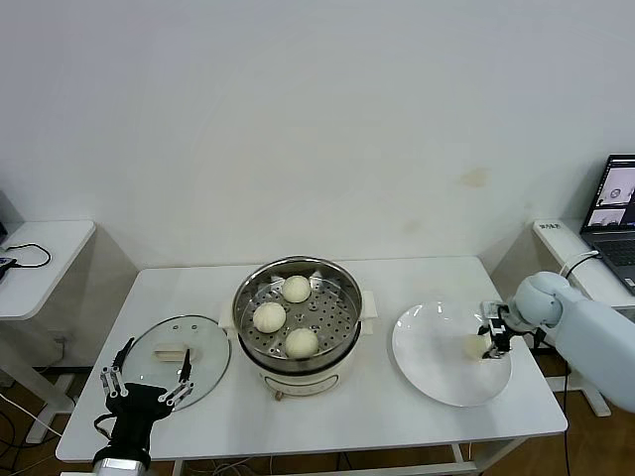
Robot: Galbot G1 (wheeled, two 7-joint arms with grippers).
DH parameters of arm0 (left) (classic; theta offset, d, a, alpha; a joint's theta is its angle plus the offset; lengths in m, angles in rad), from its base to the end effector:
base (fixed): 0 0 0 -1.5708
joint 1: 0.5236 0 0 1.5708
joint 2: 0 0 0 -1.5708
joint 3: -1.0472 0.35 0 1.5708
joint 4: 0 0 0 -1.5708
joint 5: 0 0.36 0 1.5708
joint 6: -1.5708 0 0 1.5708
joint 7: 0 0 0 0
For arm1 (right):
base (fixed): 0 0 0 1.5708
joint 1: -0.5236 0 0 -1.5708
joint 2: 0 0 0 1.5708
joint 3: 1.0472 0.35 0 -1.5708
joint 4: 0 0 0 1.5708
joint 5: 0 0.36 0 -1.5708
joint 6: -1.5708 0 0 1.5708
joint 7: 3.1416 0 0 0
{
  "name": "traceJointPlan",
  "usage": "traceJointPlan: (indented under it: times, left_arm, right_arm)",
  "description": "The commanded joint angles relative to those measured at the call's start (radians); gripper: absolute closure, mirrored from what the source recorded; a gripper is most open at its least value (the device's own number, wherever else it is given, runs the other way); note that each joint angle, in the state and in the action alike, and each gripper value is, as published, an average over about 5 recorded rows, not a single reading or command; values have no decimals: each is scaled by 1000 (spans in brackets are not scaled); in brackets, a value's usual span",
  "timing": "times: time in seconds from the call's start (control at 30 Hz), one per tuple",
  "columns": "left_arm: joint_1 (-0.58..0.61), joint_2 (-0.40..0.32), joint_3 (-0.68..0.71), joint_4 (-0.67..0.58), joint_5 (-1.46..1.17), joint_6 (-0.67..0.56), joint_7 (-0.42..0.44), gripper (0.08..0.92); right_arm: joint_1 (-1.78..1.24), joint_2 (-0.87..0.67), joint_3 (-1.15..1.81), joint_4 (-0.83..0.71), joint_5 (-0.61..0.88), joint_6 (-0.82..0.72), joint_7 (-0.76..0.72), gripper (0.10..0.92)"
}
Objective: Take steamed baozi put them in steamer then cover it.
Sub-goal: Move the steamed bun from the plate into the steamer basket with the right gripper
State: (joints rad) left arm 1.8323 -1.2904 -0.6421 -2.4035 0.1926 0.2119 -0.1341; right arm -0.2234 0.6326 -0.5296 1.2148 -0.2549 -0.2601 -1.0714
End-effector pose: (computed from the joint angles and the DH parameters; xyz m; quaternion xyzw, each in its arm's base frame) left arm 0.1189 0.0507 -0.2213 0.0328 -0.9686 -0.2416 0.0493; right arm 0.4932 -0.2101 -0.2292 0.4255 -0.5781 0.5312 0.4501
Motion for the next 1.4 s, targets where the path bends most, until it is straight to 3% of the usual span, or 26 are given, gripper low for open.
traceJointPlan:
  times: [0.03, 0.37, 0.7, 1.03, 1.4]
  left_arm:
    - [-5, 2, 2, 3, 0, 1, 0, 177]
    - [-22, 12, 6, 15, 2, 5, 1, 177]
    - [-36, 11, 12, 27, 1, 4, 1, 177]
    - [-37, 12, 1, 26, 2, 4, 1, 177]
    - [-38, 0, -8, 23, 2, 3, 0, 177]
  right_arm:
    - [102, -62, -56, 81, 95, -35, -17, 474]
    - [540, -108, -383, 243, 337, -131, -2, 466]
    - [919, 111, -646, 327, 616, -260, 72, 460]
    - [917, 340, -703, 343, 822, -375, 190, 457]
    - [752, 470, -700, 238, 788, -411, 242, 457]
